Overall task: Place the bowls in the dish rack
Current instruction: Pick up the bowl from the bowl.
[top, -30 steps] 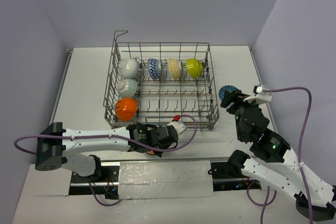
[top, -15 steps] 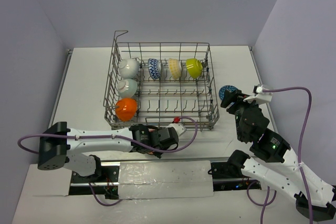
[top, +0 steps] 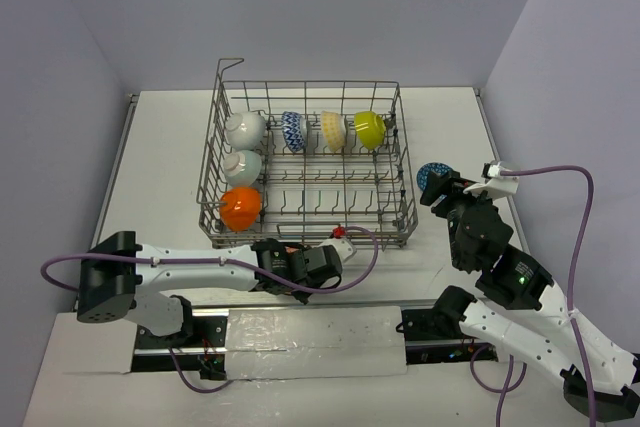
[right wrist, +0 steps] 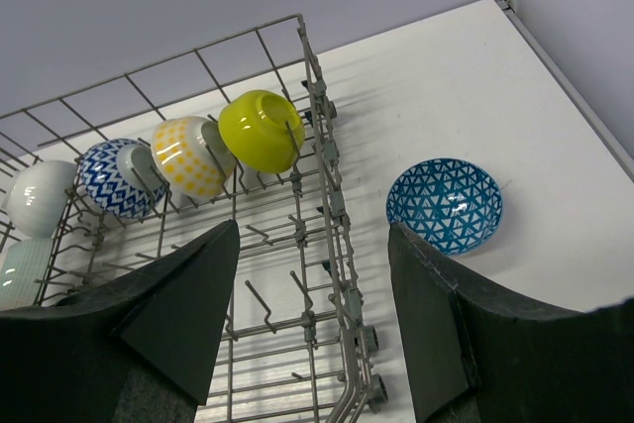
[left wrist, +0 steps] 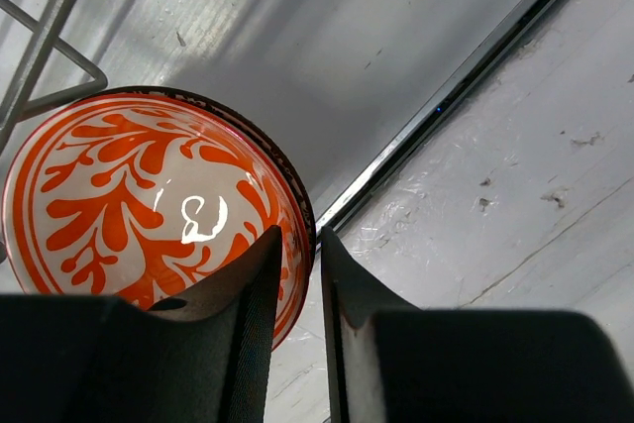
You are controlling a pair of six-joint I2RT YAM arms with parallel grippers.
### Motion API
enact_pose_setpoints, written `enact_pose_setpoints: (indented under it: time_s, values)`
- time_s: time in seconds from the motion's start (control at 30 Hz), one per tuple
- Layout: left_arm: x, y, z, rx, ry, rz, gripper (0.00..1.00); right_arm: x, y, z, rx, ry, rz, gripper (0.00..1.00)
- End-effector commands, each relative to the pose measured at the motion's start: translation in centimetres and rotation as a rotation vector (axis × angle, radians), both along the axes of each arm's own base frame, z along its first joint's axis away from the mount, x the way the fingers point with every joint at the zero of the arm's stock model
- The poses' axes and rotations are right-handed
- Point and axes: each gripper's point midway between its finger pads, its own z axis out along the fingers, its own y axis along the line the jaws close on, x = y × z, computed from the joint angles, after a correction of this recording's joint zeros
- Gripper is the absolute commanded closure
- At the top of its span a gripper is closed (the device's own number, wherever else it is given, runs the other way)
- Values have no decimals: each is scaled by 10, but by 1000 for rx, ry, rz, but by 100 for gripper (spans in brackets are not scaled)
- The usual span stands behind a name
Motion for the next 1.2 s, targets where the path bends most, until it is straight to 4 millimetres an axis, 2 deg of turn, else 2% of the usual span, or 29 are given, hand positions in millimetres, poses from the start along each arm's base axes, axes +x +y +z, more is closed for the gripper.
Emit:
enact_pose_setpoints:
  time_s: [0.0,0.2,0.53,0.87,1.17]
  values:
    - [-4,-4,-5,-10,11,-11,73,2,-4,2,10,-7,-31,31]
    - [-4,-3,-5,-5,7,-12,79,2,-3,1,6,-4,-33,31]
    - [-2,-7,3,-13,-5,-11,82,3,-3,0,2,-1,-34,31]
    - [2,-5,12,-3,-28,4,98,4,-2,0,-1,2,-34,31]
    - [2,-6,12,6,-34,10,96,3,-2,0,2,0,-31,30]
